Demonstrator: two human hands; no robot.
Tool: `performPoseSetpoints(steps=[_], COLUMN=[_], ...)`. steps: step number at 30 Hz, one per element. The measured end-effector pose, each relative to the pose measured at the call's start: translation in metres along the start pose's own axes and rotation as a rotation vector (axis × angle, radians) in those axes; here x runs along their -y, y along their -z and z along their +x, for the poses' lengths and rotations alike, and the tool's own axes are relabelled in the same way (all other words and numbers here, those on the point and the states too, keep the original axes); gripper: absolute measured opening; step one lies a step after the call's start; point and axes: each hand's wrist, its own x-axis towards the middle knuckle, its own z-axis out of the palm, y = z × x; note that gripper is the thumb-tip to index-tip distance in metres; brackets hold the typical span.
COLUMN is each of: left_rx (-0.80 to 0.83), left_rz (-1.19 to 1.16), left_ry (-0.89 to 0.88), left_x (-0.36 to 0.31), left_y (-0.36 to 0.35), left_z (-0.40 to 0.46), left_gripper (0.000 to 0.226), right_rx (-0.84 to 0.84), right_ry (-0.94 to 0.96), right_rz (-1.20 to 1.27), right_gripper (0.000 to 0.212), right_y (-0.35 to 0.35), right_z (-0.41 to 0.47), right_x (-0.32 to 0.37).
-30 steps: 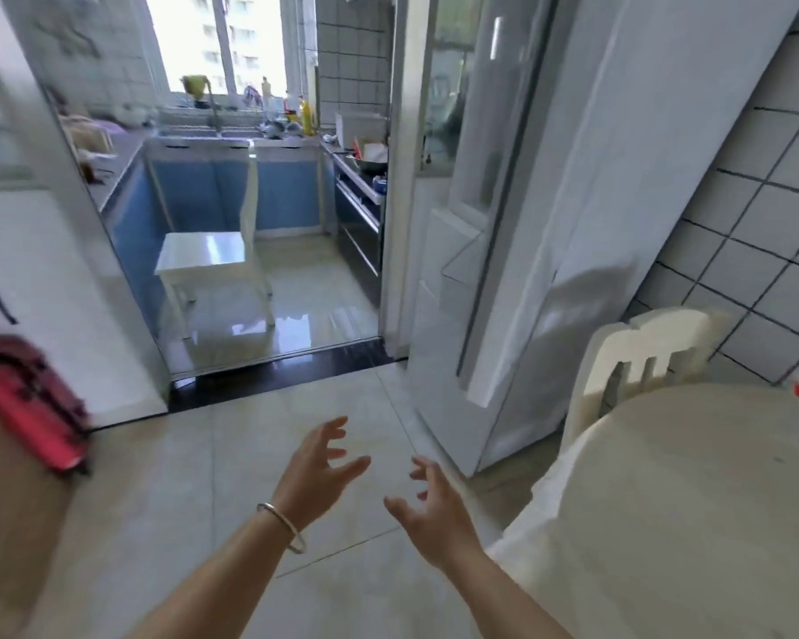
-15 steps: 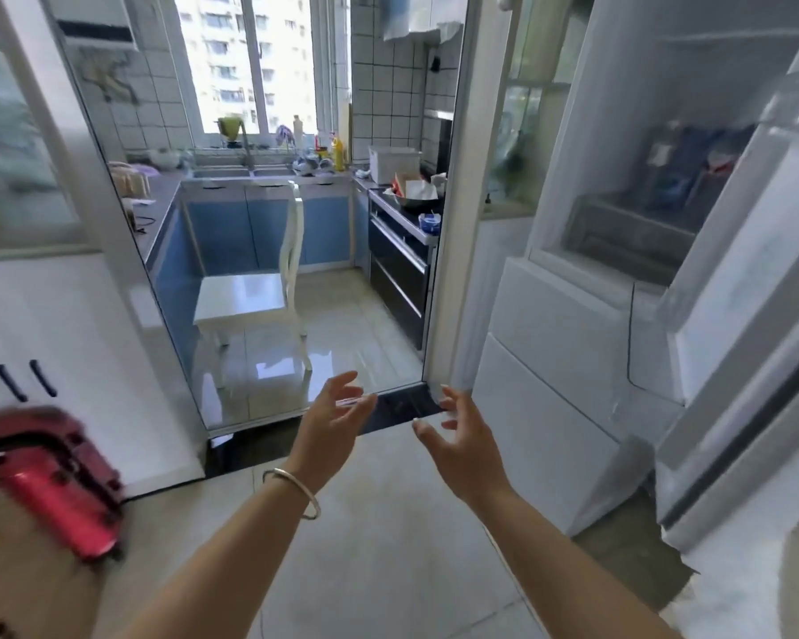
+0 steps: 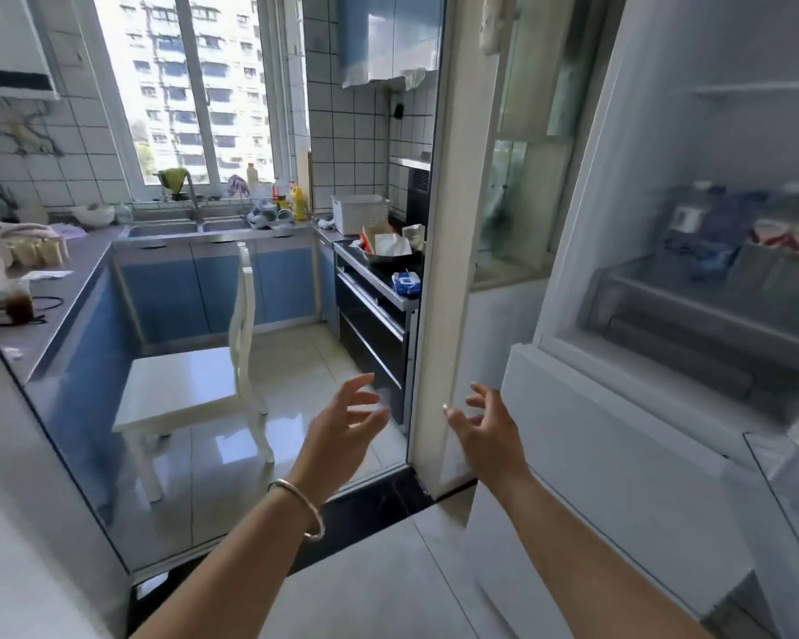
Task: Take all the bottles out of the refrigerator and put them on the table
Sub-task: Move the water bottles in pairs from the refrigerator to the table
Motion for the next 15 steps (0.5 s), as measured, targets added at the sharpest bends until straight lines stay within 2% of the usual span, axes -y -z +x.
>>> performPoseSetpoints(steps=[4, 8, 15], left_rx=[0.080, 0.242, 0.551], left_rz=[-0.056, -0.107, -0.165], left_ry=[-0.034, -0.084, -0.197], left_x=[0.006, 0.013, -0.014], left_y=[-0.026, -0.075, -0.172], left_z=[0.081, 0.163, 0.290], left_gripper=[0.042, 0.045, 0.032], right_rx=[-0.064, -0.174, -0.462], right_ry=[0.051, 0.038, -0.083], right_rz=[-0.098, -0.119, -0.194], right_gripper=[0.068, 0.057, 0.060], right_y=[0.011, 0.021, 0.073], right_z=[0.059, 0.121, 0.210], right_x=[-0.003, -0.016, -0.041])
